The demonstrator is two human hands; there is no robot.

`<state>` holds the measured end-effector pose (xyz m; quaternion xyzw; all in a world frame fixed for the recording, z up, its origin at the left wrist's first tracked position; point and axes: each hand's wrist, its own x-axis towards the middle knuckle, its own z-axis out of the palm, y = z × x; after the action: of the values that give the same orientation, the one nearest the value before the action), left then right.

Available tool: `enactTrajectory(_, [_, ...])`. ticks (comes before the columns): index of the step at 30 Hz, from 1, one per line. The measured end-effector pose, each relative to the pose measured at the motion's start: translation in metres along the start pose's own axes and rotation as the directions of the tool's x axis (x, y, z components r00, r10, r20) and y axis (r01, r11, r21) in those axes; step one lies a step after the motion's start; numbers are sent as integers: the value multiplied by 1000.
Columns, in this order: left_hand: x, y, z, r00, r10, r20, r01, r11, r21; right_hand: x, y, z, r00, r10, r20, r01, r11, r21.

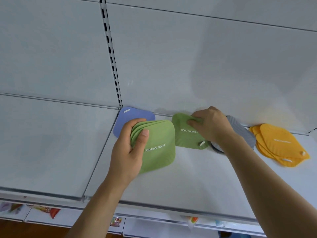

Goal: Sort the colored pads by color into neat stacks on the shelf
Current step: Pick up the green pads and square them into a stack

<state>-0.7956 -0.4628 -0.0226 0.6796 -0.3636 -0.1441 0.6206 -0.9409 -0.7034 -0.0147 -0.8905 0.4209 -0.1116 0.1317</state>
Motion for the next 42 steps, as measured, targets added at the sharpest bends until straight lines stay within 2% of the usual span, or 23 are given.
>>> enactTrajectory(3, [0,-1,0,1000,-14,-14,14,1000,6,-11,-5,-17,986,-113,-122,118,993,30])
enactTrajectory(4, [0,-2,0,1000,-18,-21,19,1000,7,-16,-8,-27,977,-106,-187,123,989,82])
enactTrajectory(6, [2,-1,1,999,-36,-32,36,999,-3,-31,-11,-48,960,24,-280,62,954,293])
enactTrajectory(7, [3,-1,2,998,-48,-38,48,999,-15,-40,-13,-56,951,110,-288,28,900,435])
enactTrajectory(8, [5,0,3,997,-62,-43,61,998,-31,-51,-17,-63,945,186,-270,12,803,595])
enactTrajectory(9, [7,1,4,996,-72,-47,70,997,-45,-62,-20,-65,940,243,-240,21,661,750])
enactTrajectory(10, [10,2,5,996,-75,-51,72,996,-54,-72,-24,-62,939,280,-199,42,480,876])
enactTrajectory(12, [14,5,8,996,-75,-48,71,995,-69,-87,-34,-42,945,317,-82,45,122,991])
enactTrajectory(13, [15,5,11,997,-68,-39,65,995,-75,-93,-41,-27,943,331,-17,13,13,1000])
enactTrajectory(15, [15,5,17,999,-48,-9,47,995,-83,-103,-58,4,926,360,115,-100,-60,993])
enactTrajectory(17, [13,6,23,998,-62,17,64,992,-107,-116,-71,29,892,400,210,-220,-22,975])
enactTrajectory(19, [12,6,26,997,-73,25,75,989,-125,-126,-78,39,880,419,226,-291,97,952])
enactTrajectory(21, [11,5,25,997,-73,19,75,989,-125,-128,-77,39,895,396,206,-307,210,928])
enactTrajectory(23, [12,5,23,997,-70,14,71,990,-121,-125,-73,32,911,364,195,-295,243,924])
enactTrajectory(25, [12,5,22,998,-64,16,66,991,-117,-120,-66,24,927,320,196,-265,192,945])
enactTrajectory(28, [10,4,20,997,-66,26,69,989,-129,-110,-56,13,906,312,284,-290,-31,957])
enactTrajectory(29, [10,3,19,997,-66,29,69,989,-132,-108,-52,12,895,331,299,-306,-32,951])
enactTrajectory(30, [9,3,19,997,-66,34,70,988,-137,-105,-48,13,902,335,273,-313,70,947])
enactTrajectory(32, [8,2,18,996,-75,51,82,986,-147,-103,-43,16,944,283,170,-271,370,889])
enactTrajectory(33, [8,2,18,995,-79,59,87,984,-154,-104,-42,18,958,244,148,-249,460,852])
enactTrajectory(34, [7,2,18,995,-78,62,87,982,-165,-104,-43,20,970,204,132,-217,483,848])
enactTrajectory(38, [9,2,17,991,-120,51,129,958,-256,-108,-49,30,993,115,1,-50,422,905])
enactTrajectory(42, [10,-1,15,989,-144,38,149,936,-318,-104,-50,39,995,71,-65,29,426,904])
